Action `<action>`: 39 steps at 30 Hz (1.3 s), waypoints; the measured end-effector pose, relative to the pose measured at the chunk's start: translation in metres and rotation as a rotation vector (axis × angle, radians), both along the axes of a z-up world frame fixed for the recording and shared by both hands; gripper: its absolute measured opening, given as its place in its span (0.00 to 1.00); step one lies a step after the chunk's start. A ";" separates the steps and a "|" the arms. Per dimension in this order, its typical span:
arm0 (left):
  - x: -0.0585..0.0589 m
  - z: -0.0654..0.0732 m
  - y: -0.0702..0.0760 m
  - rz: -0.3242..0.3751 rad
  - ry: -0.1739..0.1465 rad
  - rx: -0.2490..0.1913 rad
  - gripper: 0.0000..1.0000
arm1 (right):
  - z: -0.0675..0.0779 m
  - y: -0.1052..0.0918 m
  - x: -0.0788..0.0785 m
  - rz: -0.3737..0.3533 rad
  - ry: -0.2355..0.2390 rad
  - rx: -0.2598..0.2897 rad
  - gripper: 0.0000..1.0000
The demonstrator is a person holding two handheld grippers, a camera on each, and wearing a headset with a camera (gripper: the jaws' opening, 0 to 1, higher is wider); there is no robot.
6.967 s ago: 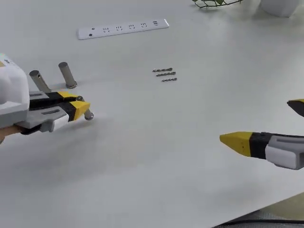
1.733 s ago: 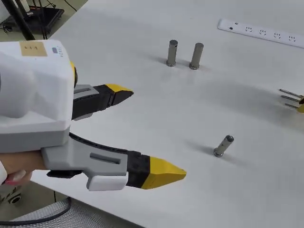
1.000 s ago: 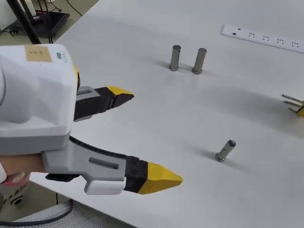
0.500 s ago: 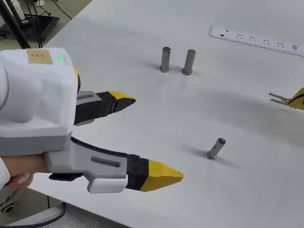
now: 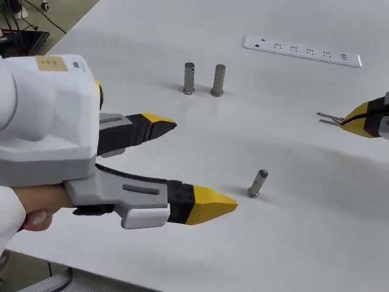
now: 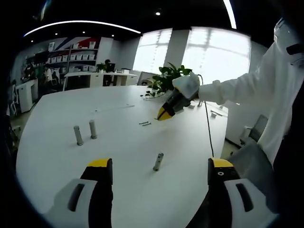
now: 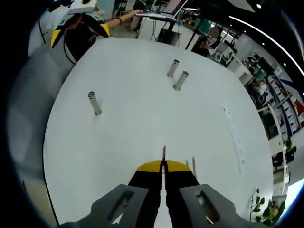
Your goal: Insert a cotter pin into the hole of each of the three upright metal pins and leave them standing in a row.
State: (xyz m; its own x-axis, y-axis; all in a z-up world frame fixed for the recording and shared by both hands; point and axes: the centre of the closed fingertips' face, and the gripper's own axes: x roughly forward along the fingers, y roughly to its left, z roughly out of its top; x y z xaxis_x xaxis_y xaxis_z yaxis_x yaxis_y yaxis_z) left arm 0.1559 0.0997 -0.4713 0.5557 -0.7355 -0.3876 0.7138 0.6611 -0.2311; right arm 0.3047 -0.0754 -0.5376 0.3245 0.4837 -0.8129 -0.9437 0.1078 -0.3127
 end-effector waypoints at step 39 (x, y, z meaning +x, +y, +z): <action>0.003 -0.005 -0.112 -0.152 0.197 -0.184 0.29 | 0.047 0.048 -0.149 -0.010 -0.226 0.205 0.00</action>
State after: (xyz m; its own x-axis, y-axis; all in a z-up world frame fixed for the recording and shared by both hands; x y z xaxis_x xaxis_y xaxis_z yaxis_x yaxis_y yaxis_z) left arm 0.1589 -0.0125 -0.4763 0.3612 -0.8723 -0.3296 0.7309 0.4843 -0.4808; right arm 0.1555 -0.0273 -0.4910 0.4921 0.6259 -0.6051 -0.8511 0.1997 -0.4856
